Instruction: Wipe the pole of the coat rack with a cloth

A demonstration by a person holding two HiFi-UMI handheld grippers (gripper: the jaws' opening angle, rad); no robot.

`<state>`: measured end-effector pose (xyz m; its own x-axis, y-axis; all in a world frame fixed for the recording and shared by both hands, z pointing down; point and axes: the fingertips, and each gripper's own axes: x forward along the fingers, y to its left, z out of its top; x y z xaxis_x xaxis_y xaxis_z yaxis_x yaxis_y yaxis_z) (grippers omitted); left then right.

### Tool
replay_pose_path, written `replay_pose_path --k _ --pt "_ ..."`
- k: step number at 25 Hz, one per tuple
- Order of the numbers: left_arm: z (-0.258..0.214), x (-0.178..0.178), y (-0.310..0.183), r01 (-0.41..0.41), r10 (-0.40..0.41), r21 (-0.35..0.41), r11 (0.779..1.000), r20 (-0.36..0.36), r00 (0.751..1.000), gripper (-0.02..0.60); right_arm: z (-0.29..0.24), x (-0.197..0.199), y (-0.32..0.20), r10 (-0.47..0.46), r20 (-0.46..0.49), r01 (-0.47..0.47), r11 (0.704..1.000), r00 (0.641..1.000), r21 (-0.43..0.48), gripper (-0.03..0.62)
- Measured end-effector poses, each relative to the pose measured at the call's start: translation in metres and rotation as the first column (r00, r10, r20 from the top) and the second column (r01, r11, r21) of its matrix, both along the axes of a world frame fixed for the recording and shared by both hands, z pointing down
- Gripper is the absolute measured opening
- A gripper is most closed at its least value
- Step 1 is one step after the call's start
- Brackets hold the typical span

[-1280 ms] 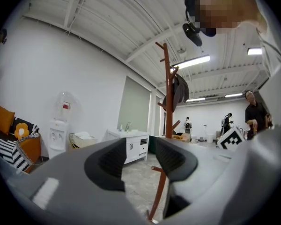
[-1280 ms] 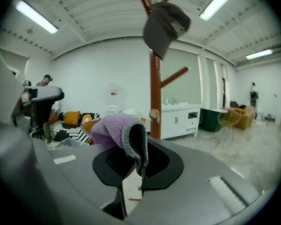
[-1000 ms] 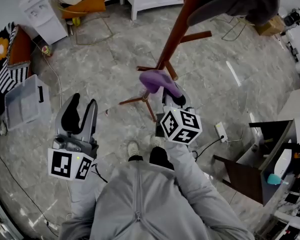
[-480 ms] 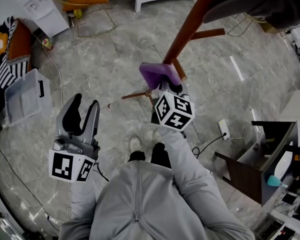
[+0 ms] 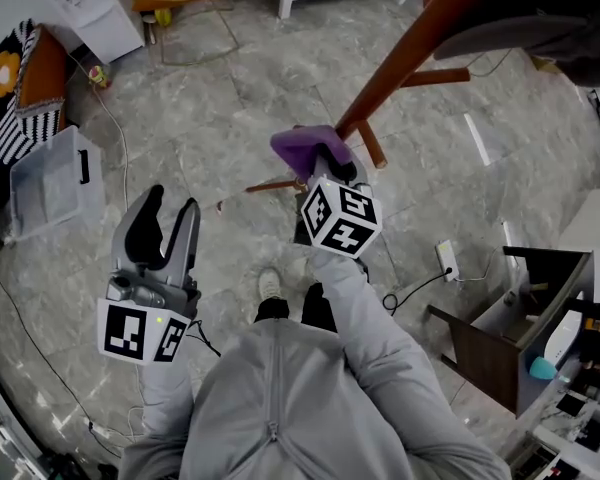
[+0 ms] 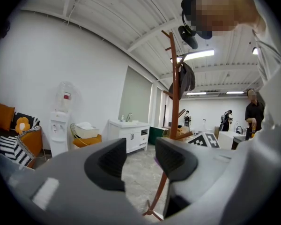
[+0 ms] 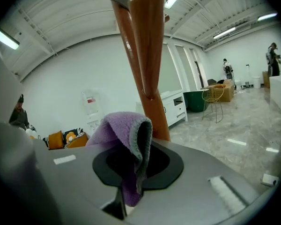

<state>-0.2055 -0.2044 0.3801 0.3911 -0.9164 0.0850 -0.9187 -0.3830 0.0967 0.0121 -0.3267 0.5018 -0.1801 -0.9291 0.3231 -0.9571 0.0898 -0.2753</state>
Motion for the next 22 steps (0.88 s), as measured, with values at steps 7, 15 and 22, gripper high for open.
replay_pose_path --k 7,15,22 --pt "0.0 -0.002 0.004 0.011 -0.01 0.004 1.0 -0.003 1.0 0.206 -0.024 -0.029 0.0 -0.099 -0.02 0.1 0.993 0.995 0.058 0.031" --pt "-0.009 -0.006 0.016 0.035 -0.035 0.025 0.999 0.0 0.999 0.206 -0.044 -0.063 0.003 -0.203 -0.038 0.206 0.973 0.978 0.105 0.031" --pt "-0.021 -0.018 0.031 0.083 -0.083 0.049 0.995 0.005 0.997 0.206 -0.078 -0.096 0.022 -0.304 -0.004 0.3 0.938 0.953 0.176 0.031"
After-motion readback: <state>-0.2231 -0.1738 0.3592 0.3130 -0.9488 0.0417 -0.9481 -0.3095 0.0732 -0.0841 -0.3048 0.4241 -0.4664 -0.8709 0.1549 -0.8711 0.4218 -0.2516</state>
